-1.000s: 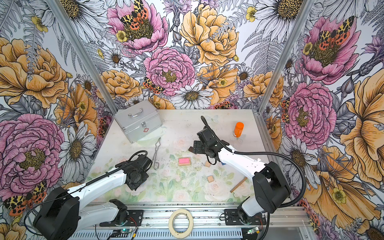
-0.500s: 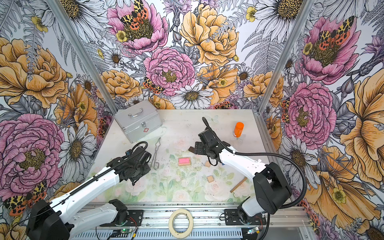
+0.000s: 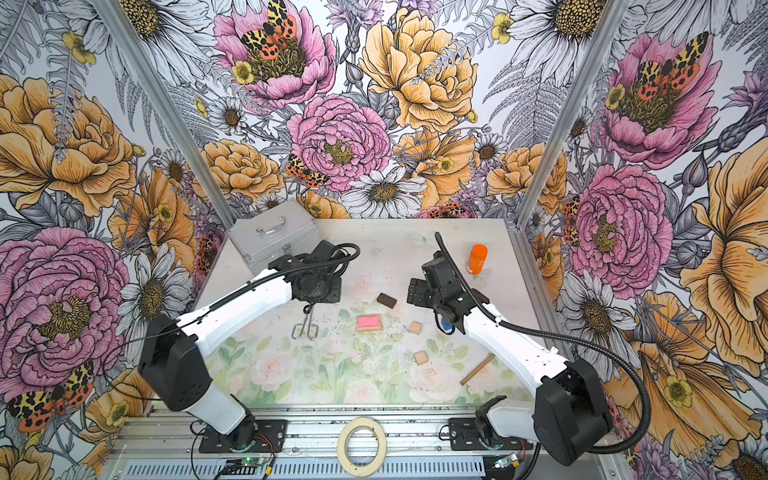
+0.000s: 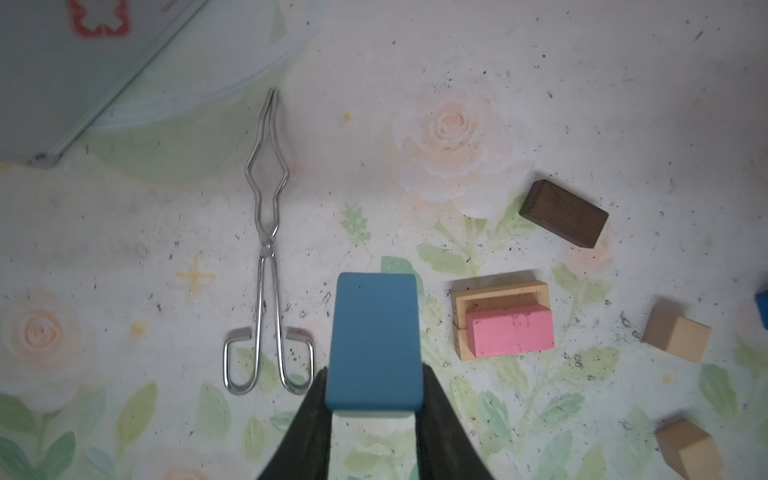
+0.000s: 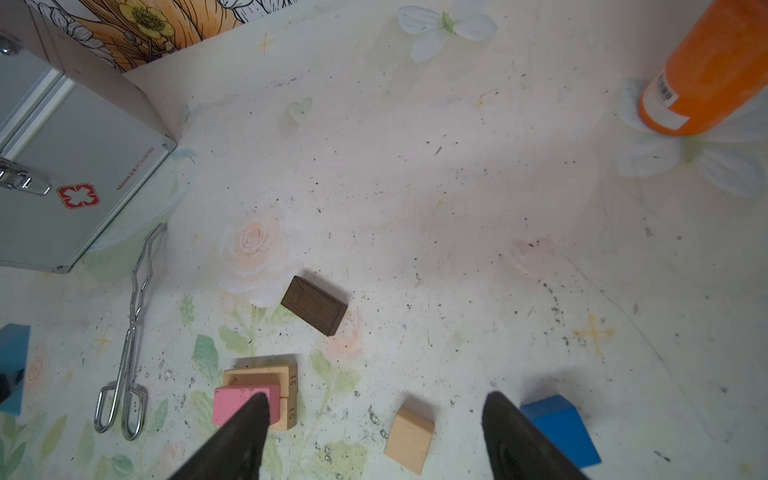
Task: Build the wood block tower
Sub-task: 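Carry the light-blue block toward the block stack with the left gripper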
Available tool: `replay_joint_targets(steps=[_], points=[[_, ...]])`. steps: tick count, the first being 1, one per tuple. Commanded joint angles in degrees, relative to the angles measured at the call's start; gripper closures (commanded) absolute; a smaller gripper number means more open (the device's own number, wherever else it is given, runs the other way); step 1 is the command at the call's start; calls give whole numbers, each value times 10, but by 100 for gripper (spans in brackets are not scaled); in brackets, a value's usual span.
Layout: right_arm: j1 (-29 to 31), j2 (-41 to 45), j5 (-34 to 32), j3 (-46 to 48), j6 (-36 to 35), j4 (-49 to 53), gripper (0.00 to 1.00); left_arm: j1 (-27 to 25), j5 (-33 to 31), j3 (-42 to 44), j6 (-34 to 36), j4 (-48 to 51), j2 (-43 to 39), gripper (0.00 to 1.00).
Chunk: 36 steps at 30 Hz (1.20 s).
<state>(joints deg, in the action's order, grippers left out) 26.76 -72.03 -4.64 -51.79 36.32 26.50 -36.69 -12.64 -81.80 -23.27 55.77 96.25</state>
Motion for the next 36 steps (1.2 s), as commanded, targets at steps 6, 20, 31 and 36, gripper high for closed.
replay_joint_targets(steps=[6, 20, 31, 36], points=[[-22, 67, -6, 38, -6, 27, 18, 5, 66, -134, 219, 2, 156, 100], [-37, 99, -6, 59, 4, 39, 18, 45, 104, -192, 303, -3, 271, 100], [-37, 97, -4, 57, 13, 39, 18, 58, 125, -204, 324, -14, 304, 70], [-37, 95, -2, 54, 16, 40, 18, 59, 125, -207, 328, -13, 303, 54]])
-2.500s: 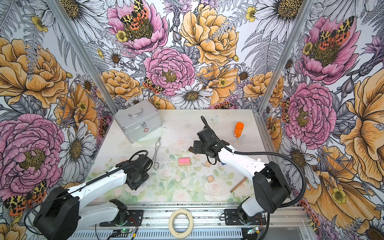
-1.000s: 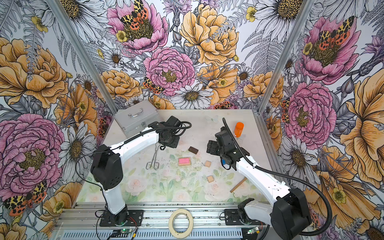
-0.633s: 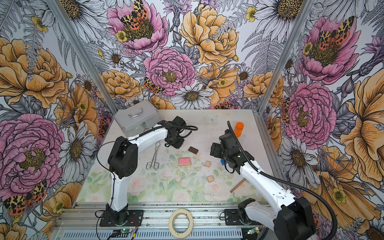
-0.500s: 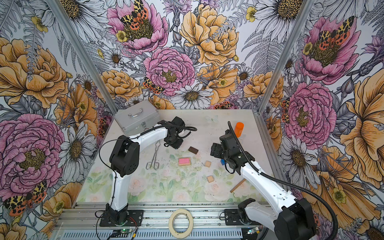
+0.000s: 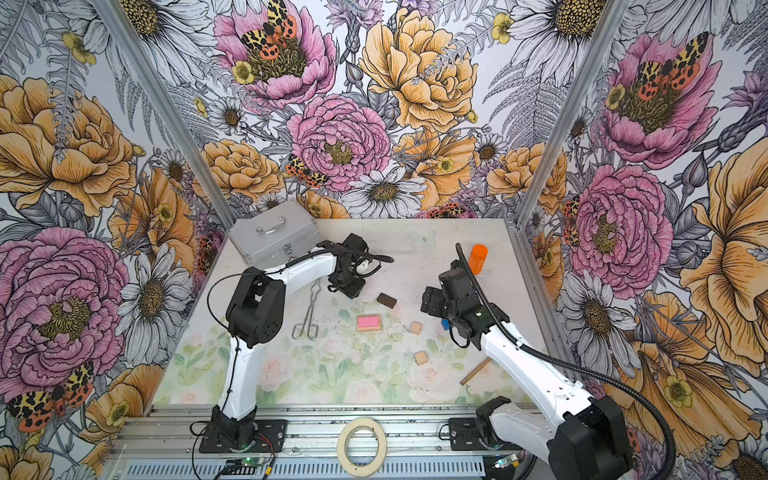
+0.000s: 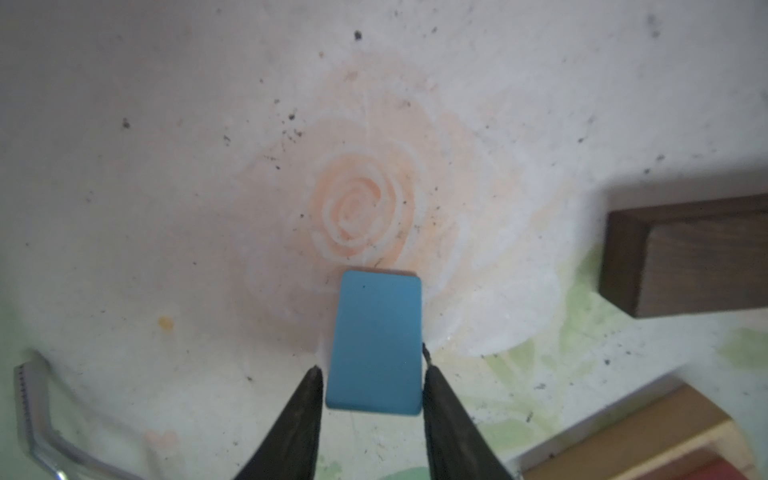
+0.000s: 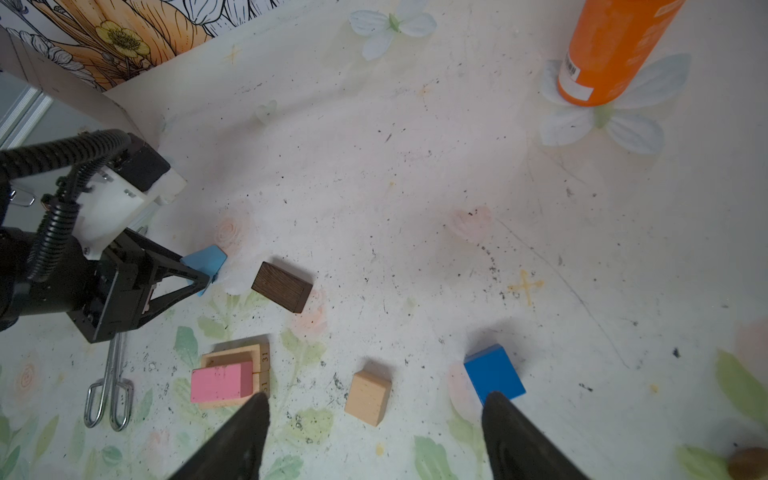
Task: Build the wood block tower
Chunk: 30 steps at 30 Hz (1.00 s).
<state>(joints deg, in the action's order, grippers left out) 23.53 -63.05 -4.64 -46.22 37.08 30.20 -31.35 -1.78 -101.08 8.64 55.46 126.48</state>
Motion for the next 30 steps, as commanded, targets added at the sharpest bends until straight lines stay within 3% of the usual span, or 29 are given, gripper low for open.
replay_joint_targets(steps=[1, 3, 6, 19, 26, 30], points=[[-5, 5, -1, -3, 8, 4, 18, 5, 15, -14, 9, -11, -1, 49], [-5, 4, 0, -3, 9, 4, 18, 6, 13, -12, 9, -10, -4, 41], [-4, 3, 2, -4, 11, 5, 18, 7, -1, -14, 3, -10, -15, 39], [5, -54, 6, -29, 25, 19, 24, 18, -8, 10, -46, -22, -190, 38], [56, -135, -4, -44, 58, 35, 29, 68, 63, 148, -185, -132, -347, 42], [79, -177, -5, -43, 86, 37, 29, 121, 139, 256, -282, -241, -440, 44]])
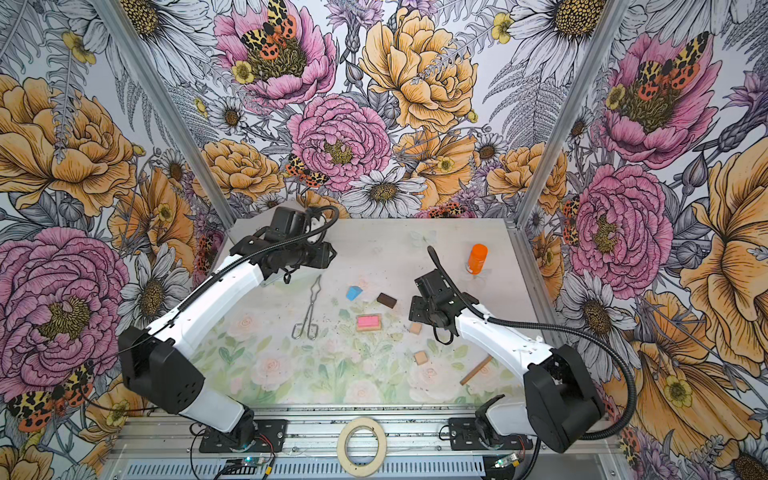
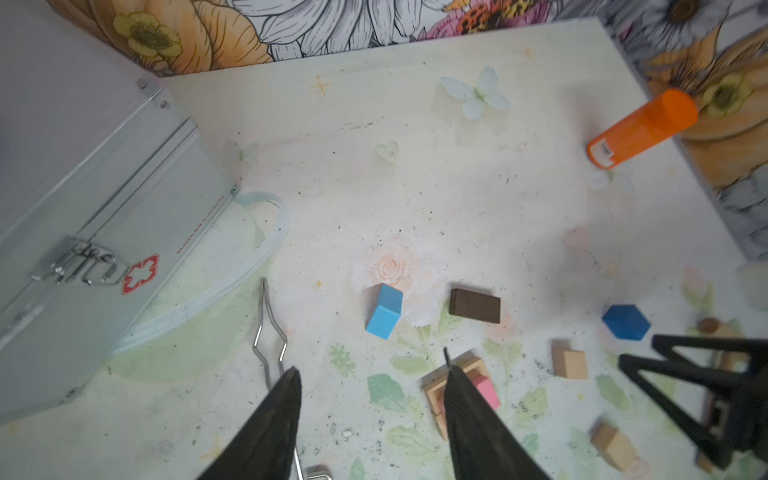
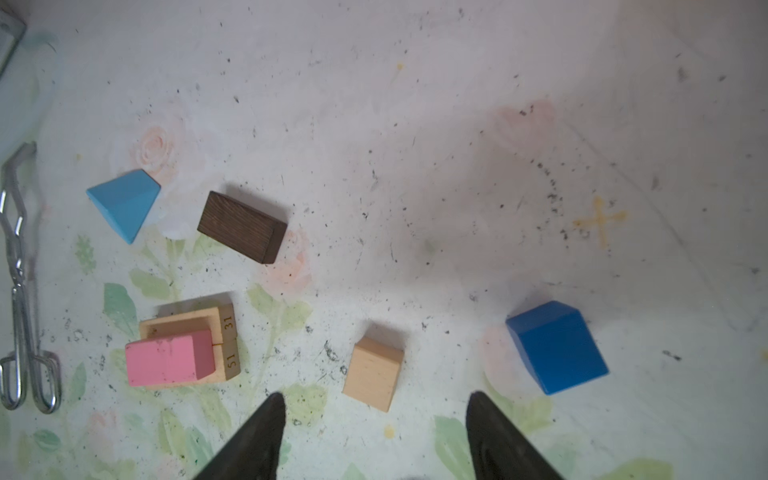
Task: Build the wood block tower
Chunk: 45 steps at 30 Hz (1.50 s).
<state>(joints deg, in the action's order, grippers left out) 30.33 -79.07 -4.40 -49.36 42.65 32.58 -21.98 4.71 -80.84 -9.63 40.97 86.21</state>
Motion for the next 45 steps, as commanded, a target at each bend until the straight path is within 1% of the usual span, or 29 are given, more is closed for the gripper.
replay_joint_targets(steps=[1, 3, 6, 12, 16, 20, 24, 29, 32, 35, 40, 45], points=[[14, -22, -8, -10, 36, 13, 28, 35, 83, 75, -112, -117, -57, 44], [23, -31, -15, -9, 50, 16, 28, 42, 82, 112, -119, -151, -99, 44], [30, -39, -28, -13, 66, 28, 28, 48, 65, 146, -111, -164, -145, 44], [53, -79, -37, -44, 82, 58, 28, 58, 47, 195, -119, -179, -202, 43], [55, -115, -37, -62, 92, 65, 29, 61, 47, 215, -127, -193, -228, 41], [55, -145, -44, -90, 96, 79, 29, 62, 52, 217, -128, -193, -239, 40], [55, -163, -57, -104, 101, 91, 30, 65, 50, 220, -128, -193, -245, 40], [53, -187, -57, -114, 103, 94, 32, 71, 62, 222, -131, -199, -241, 40], [50, -194, -59, -113, 105, 94, 35, 73, 62, 223, -133, -199, -239, 40], [46, -194, -57, -114, 105, 93, 42, 74, 65, 223, -134, -200, -237, 40], [43, -192, -57, -119, 103, 93, 50, 76, 67, 223, -135, -201, -233, 40], [39, -200, -50, -123, 99, 93, 54, 76, 69, 223, -135, -201, -234, 40]])
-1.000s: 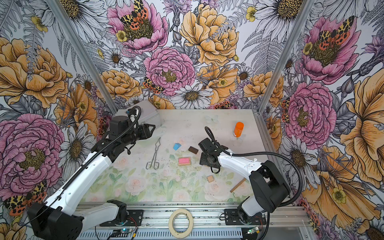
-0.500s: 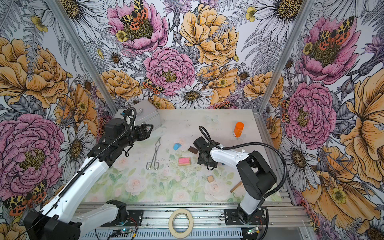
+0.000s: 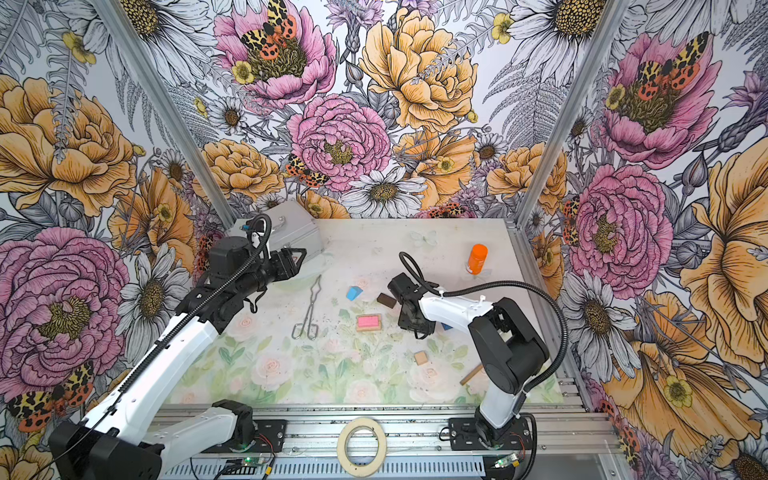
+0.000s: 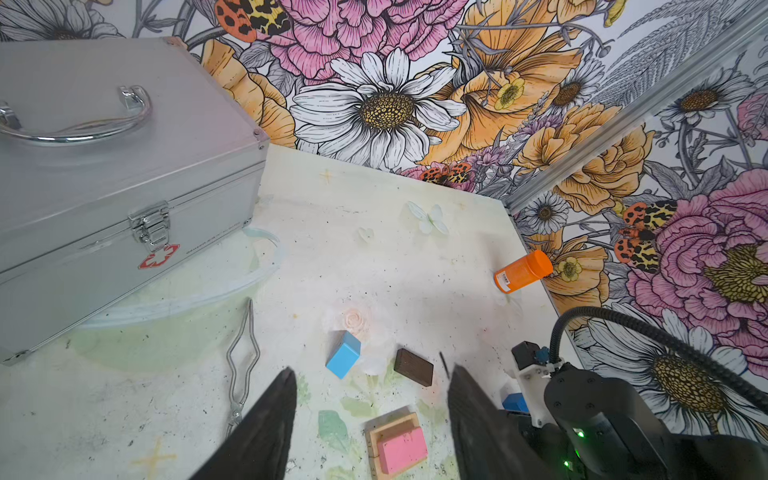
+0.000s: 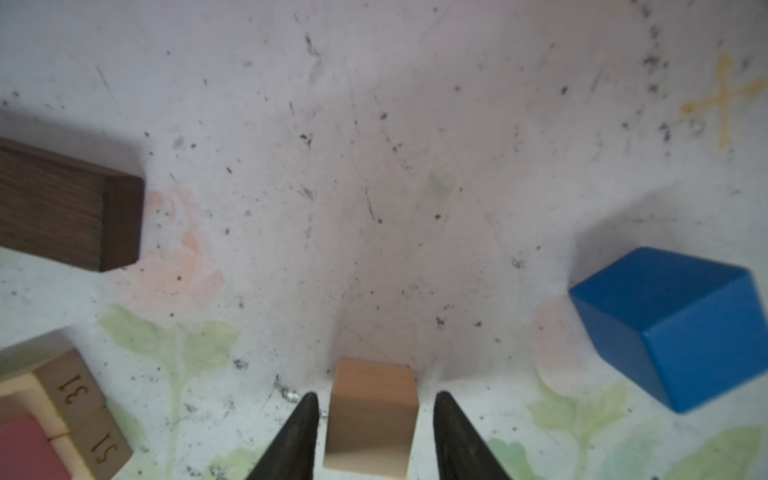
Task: Build the wood block tower
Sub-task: 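Lower the open right gripper around the small wooden cube while the left arm withdraws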
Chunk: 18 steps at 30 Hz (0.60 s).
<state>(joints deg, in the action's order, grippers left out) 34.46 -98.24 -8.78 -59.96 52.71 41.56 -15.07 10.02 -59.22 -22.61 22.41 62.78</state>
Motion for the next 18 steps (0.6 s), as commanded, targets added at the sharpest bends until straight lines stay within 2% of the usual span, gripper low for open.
replay_joint_targets(steps=[1, 18], points=[[-2, -9, -5, -18, -2, 4, 55, 7, 17, 7, -5, -16, -1, 40], [-2, -19, 12, -18, -3, 3, 61, 7, 25, 7, -5, -18, 1, 40]])
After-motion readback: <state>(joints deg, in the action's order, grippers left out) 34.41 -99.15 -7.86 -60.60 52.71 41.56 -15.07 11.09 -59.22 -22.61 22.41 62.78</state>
